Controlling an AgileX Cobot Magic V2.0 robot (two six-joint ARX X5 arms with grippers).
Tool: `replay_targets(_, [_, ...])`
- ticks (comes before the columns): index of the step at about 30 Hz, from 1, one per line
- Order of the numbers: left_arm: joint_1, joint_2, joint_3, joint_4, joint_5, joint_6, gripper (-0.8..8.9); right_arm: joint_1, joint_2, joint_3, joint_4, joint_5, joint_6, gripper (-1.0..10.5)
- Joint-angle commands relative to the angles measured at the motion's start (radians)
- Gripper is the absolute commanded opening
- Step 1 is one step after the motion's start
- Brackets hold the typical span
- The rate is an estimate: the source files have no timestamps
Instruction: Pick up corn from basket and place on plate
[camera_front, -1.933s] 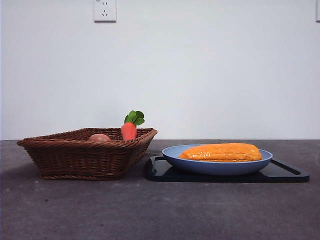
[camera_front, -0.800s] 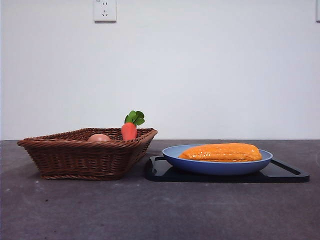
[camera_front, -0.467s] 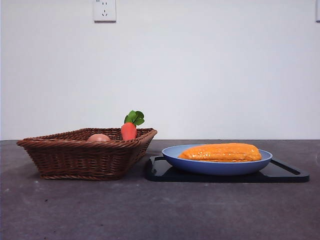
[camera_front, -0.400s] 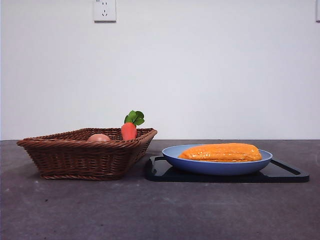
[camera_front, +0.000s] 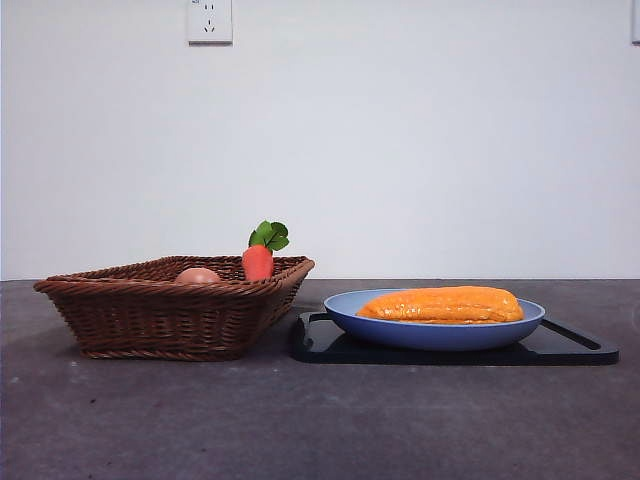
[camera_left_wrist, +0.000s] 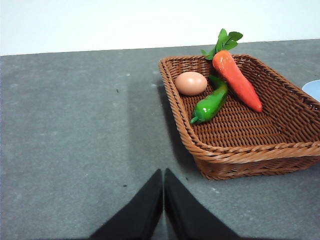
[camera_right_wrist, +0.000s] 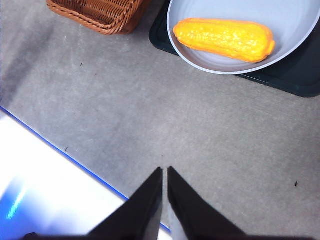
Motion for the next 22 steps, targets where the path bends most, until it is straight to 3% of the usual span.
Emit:
replay_targets(1, [0.002, -0.002, -0.006, -0.027, 0.003, -0.002, 0.04, 0.004, 0.005, 0.011, 0.011, 0.001, -0.023, 0.0])
replay_targets(4, [0.002, -0.002, -0.006, -0.026, 0.003, -0.002, 0.04, 0.009, 0.002, 0.010, 0.071, 0.023, -0.088, 0.0])
replay_targets(8, [0.002, -0.002, -0.006, -0.027, 0.003, -0.002, 0.04, -0.032, -0.082, -0.044, 0.307, 0.082, -0.129, 0.0])
replay_targets(15, [0.002, -0.002, -0.006, -0.026, 0.003, -0.002, 0.04, -0.142, -0.337, -0.361, 0.708, 0.055, -0.108, 0.0])
replay_targets(19, [0.002, -0.002, -0.006, -0.026, 0.003, -0.002, 0.04, -0.195, -0.483, -0.544, 0.845, 0.150, -0.109, 0.0])
replay_targets(22, [0.002, -0.002, -0.006, -0.026, 0.003, -0.002, 0.04, -0.210, -0.565, -0.655, 0.932, 0.174, -0.108, 0.0])
